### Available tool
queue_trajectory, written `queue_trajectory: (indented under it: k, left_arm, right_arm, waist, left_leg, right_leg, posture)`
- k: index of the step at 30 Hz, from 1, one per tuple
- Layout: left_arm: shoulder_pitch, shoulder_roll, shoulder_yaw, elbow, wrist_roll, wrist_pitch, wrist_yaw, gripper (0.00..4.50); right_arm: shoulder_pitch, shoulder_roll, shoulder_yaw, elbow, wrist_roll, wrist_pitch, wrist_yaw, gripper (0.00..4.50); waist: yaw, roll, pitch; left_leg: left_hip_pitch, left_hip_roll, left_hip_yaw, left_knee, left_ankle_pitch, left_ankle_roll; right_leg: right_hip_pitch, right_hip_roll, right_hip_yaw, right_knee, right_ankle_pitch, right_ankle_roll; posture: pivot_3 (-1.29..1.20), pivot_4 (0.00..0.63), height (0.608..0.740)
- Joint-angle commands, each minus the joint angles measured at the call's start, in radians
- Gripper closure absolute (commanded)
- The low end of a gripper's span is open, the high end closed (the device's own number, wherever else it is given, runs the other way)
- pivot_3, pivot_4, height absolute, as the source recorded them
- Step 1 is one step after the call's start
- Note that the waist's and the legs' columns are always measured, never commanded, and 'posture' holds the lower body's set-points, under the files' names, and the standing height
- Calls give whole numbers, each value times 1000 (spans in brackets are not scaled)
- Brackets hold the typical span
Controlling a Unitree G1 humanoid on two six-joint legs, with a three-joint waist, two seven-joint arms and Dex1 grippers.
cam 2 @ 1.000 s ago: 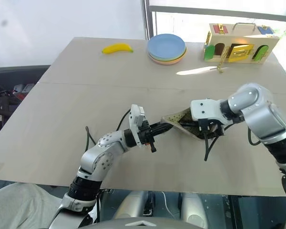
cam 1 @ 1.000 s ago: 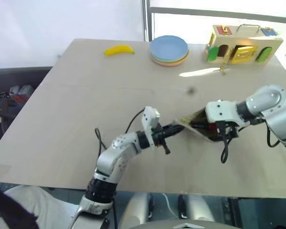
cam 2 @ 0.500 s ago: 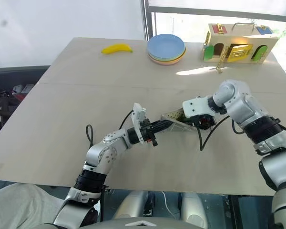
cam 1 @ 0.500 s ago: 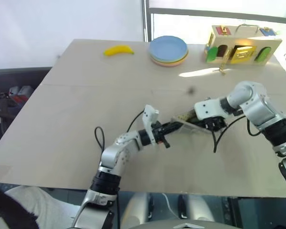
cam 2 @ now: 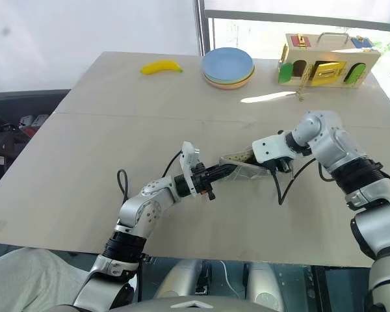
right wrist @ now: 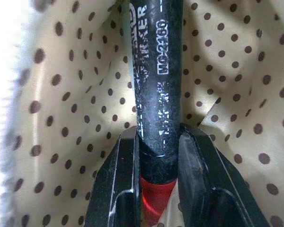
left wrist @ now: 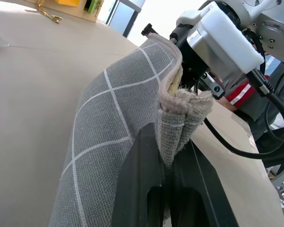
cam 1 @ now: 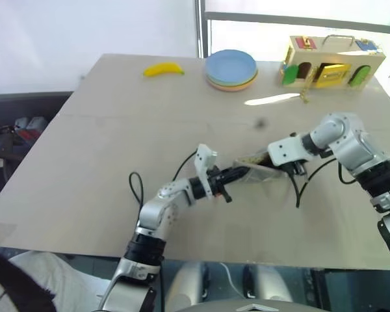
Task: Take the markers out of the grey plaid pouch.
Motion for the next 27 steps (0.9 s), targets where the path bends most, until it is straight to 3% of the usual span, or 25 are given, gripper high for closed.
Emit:
queue_trajectory:
  k: [1,17,21,27]
  left_arm:
    - [7,-5,8,8,13,-17,-1,4500]
    - [12,-19,-1,22,35,-44,-9,4500]
    - [11,-22,-2,27,39,-46,-11,4500]
    - [9,-25,-2,30,41,-48,-10,4500]
  right_arm:
    - [13,-36,-58,-56,35,31,41,3982]
    - [51,-101,-250,-255,333,221,103,3982]
    - [99,-79,-344,-294,485,169,111,3982]
    - [130,-26,-483,-385,737,360,49,3982]
  waist:
    - [1,0,0]
    - [1,0,0]
    - [1,0,0]
    - [1,0,0]
  left_leg:
    - [0,0,0,0,0,0]
    - [-5,0,-1,-1,0,0]
    - [-5,0,-1,-1,0,0]
    - [-6,0,-2,-2,0,0]
  right_leg:
    - [0,0,0,0,0,0]
    - [-4,-2,0,-1,0,0]
    - [-4,-3,-1,-2,0,0]
    - [-4,-3,-1,-2,0,0]
  posture:
    - [0,150,740]
    - [0,150,740]
    - [0,150,740]
    - [0,150,740]
